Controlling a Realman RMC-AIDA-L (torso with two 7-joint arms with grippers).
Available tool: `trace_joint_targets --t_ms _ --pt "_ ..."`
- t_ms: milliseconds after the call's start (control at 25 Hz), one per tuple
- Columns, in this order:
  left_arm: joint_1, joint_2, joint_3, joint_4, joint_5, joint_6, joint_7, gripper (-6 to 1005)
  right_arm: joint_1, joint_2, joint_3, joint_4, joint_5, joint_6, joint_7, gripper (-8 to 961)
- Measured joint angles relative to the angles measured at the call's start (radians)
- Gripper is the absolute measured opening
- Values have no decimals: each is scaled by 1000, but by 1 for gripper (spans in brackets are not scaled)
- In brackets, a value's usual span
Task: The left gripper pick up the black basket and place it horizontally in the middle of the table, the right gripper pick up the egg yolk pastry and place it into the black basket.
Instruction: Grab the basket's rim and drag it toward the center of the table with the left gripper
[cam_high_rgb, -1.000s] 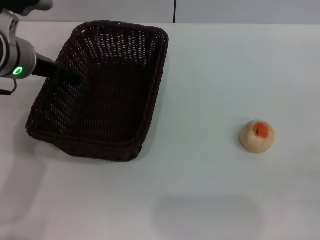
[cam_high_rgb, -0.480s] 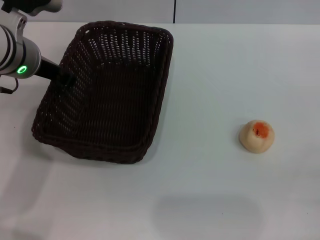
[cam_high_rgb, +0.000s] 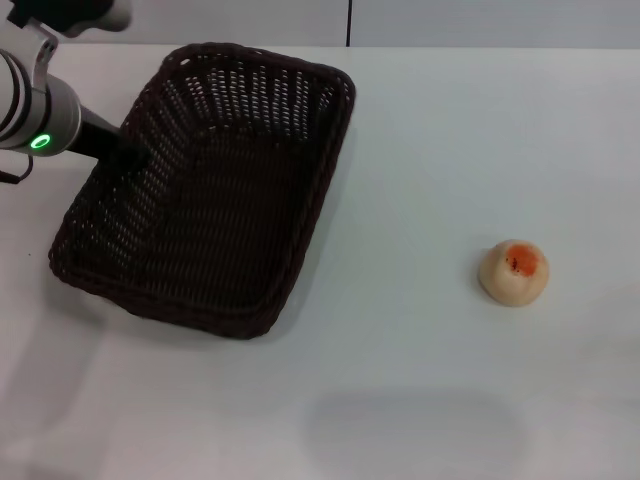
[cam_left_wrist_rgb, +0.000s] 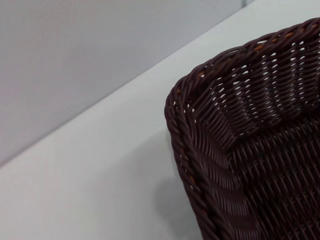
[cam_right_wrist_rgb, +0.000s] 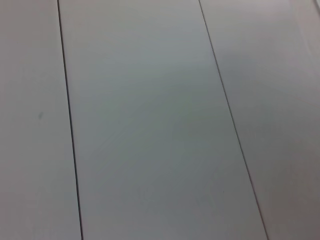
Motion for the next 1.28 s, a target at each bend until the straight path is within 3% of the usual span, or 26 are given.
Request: trace_joint_targets --t_ms 120,160,360,600,680,800,880,960,1000,1280 --pt "6 -1 6 -18 -8 -4 45 310 0 0 0 0 0 -4 0 769" --pt "10 -1 4 -59 -70 -28 157 309 0 0 0 0 0 -5 0 769" --pt "8 3 -29 -95 -181 -59 260 302 0 -1 -8 1 0 -10 0 769" --pt "-35 3 -67 -108 -293 -139 381 292 0 0 -18 2 0 -39 0 769" --pt "-103 3 -125 -73 -397 -198 483 284 0 0 -22 4 0 -42 0 769" --pt "-127 3 -148 -55 -423 -218 511 261 0 0 -26 6 -1 -48 0 769" --pt "-203 3 -209 31 -499 -286 602 240 0 1 -26 7 -1 -49 0 769" --pt "-203 3 -209 31 -499 -286 602 212 0 1 -26 7 -1 -49 0 769" --pt "-261 3 -237 101 -510 -333 647 198 -1 1 -26 8 -1 -50 0 769" --pt "-335 3 -264 188 -517 -392 712 196 0 1 -27 8 -2 -55 -3 769"
